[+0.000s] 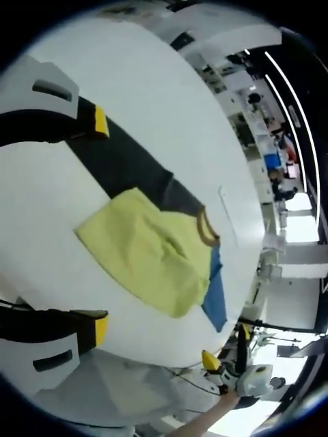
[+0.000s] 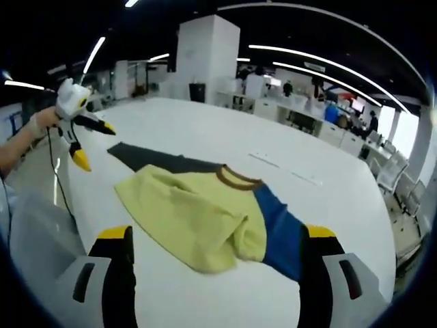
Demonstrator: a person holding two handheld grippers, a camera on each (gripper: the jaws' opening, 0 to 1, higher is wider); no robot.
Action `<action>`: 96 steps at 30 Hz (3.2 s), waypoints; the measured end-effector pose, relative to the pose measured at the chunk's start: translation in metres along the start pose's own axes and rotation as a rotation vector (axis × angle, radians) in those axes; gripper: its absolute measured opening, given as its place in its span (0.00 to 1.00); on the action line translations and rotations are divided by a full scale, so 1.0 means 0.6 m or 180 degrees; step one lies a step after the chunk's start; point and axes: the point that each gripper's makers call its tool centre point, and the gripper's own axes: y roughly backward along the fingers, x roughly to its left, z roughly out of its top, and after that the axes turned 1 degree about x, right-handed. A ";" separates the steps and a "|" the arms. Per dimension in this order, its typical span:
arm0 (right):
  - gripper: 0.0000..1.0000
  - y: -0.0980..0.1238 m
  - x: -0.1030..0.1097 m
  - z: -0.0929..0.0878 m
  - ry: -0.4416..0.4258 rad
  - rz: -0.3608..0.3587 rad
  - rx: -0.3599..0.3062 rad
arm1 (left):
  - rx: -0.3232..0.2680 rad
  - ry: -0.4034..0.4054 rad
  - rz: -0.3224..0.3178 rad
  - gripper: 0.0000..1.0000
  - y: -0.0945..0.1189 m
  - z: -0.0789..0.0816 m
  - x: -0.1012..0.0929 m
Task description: Fold the garment on the visible template until the final outline fits inside the template.
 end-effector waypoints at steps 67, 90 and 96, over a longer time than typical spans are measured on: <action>0.90 -0.062 0.005 -0.103 -0.0262 0.0198 0.0439 | 0.0370 0.0755 -0.0209 0.12 -0.123 -0.115 0.008; 0.29 -0.105 -0.023 -0.147 -0.0453 0.0195 0.0682 | 0.0493 0.0527 -0.0204 0.02 -0.124 -0.115 -0.001; 0.26 -0.118 -0.028 -0.157 -0.0446 0.0156 0.0761 | 0.0513 0.0506 -0.0201 0.02 -0.125 -0.115 -0.002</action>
